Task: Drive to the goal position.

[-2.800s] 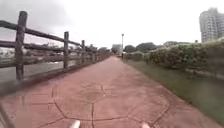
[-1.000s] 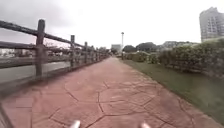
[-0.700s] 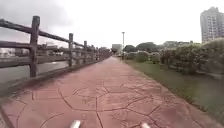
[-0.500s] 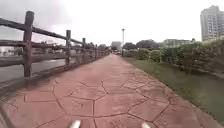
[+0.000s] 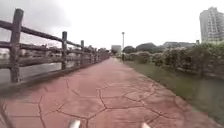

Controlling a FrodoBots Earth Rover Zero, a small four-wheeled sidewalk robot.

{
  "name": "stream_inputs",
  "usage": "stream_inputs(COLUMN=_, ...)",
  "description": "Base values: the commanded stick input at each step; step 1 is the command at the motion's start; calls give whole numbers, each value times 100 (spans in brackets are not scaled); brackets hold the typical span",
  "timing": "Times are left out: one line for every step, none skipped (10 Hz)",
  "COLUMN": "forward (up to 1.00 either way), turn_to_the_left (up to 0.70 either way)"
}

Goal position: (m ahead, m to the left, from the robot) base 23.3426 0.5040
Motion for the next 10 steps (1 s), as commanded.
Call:
stream_inputs(forward=70, turn_to_the_left=0)
stream_inputs(forward=70, turn_to_the_left=0)
stream_inputs(forward=70, turn_to_the_left=0)
stream_inputs(forward=70, turn_to_the_left=0)
stream_inputs(forward=70, turn_to_the_left=0)
stream_inputs(forward=70, turn_to_the_left=0)
stream_inputs(forward=70, turn_to_the_left=0)
stream_inputs(forward=70, turn_to_the_left=0)
stream_inputs(forward=70, turn_to_the_left=0)
stream_inputs(forward=70, turn_to_the_left=0)
